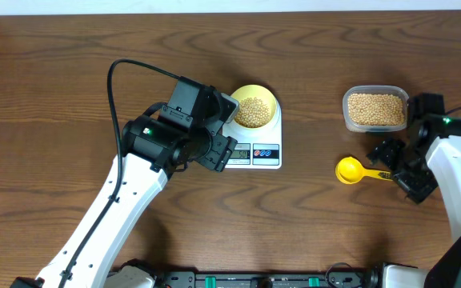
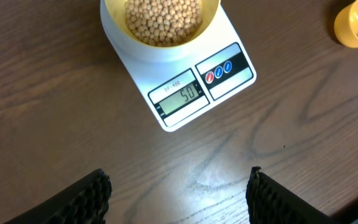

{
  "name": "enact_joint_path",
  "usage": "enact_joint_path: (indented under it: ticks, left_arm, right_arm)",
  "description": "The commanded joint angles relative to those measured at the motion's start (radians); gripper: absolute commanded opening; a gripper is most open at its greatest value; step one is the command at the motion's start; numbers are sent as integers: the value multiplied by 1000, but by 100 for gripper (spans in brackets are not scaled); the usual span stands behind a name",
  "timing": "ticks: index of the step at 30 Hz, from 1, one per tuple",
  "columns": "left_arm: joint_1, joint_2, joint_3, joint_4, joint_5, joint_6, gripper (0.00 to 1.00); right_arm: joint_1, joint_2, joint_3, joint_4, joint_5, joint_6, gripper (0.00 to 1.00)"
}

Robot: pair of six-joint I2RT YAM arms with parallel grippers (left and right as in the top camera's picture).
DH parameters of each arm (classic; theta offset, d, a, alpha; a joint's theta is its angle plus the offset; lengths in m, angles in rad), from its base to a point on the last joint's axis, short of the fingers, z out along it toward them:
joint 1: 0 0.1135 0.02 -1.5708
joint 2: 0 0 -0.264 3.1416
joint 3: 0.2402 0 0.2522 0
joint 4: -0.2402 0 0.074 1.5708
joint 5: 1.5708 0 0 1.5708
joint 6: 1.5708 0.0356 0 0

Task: Scoop item into bowl and weigh 50g on scale
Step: 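Lower the right gripper and grasp the yellow scoop handle on the table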

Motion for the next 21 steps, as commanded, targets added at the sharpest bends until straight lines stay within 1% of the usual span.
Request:
enact_joint_path:
  ticks: [1,13,21]
  left_arm:
    - [-1,-19,-2,0,-6,10,73]
    - [-1,-19,-2,0,-6,10,73]
    - [-1,-19,-2,0,-6,10,73]
  right_arm:
    - [-2,-3,-43,47,-5,24,99]
    - [-3,-3,-178,252,7,91,99]
    - [-3,-3,-195,320,31,98,96]
